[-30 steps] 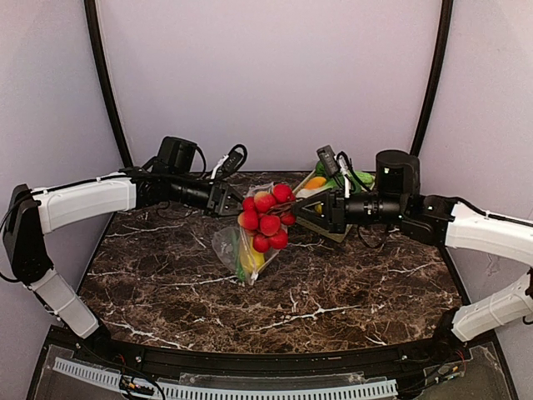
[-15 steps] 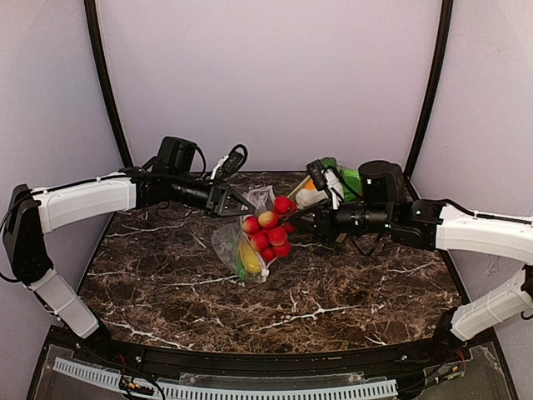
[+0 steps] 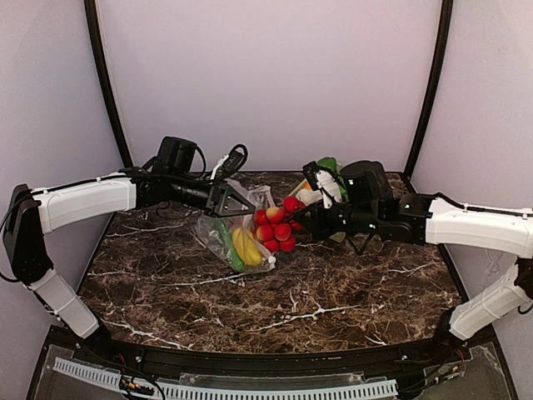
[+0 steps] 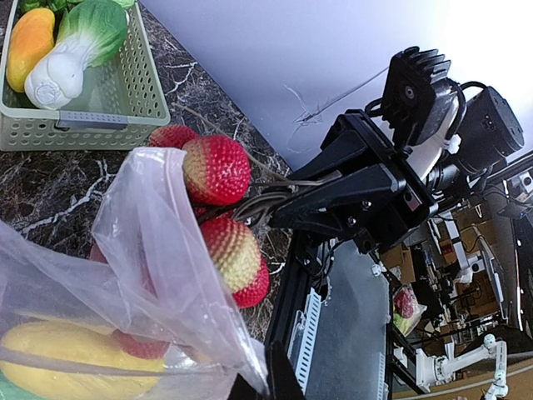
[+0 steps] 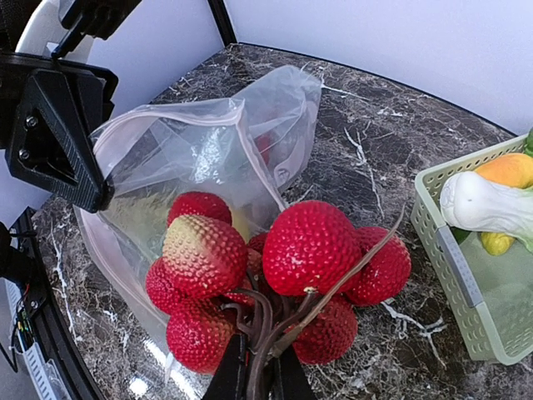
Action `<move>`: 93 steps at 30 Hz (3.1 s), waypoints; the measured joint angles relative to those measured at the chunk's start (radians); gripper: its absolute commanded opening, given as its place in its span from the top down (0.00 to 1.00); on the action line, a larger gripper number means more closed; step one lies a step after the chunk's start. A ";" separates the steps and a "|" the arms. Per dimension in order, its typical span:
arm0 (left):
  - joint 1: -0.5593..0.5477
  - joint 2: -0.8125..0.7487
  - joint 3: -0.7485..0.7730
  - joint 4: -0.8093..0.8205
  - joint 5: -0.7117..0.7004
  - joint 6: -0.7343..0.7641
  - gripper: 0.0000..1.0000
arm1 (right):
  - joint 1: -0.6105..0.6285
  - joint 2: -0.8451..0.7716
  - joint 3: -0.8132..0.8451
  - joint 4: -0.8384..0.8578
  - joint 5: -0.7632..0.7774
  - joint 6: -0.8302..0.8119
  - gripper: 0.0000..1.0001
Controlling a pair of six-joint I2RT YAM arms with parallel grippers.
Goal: Place the food in the zip-top bag and seal the zipper
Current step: Place the fake fruit in the zipper food storage bag.
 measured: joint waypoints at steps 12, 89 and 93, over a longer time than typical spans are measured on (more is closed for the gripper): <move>0.000 0.000 -0.011 0.020 0.005 -0.005 0.99 | 0.124 0.047 0.060 0.014 0.006 -0.060 1.00; -0.016 0.018 -0.055 0.076 0.139 -0.019 0.99 | 0.057 0.400 -0.021 0.738 -0.239 0.286 1.00; -0.021 0.018 -0.059 0.082 0.144 -0.020 0.99 | 0.049 0.334 -0.118 0.794 -0.205 0.354 1.00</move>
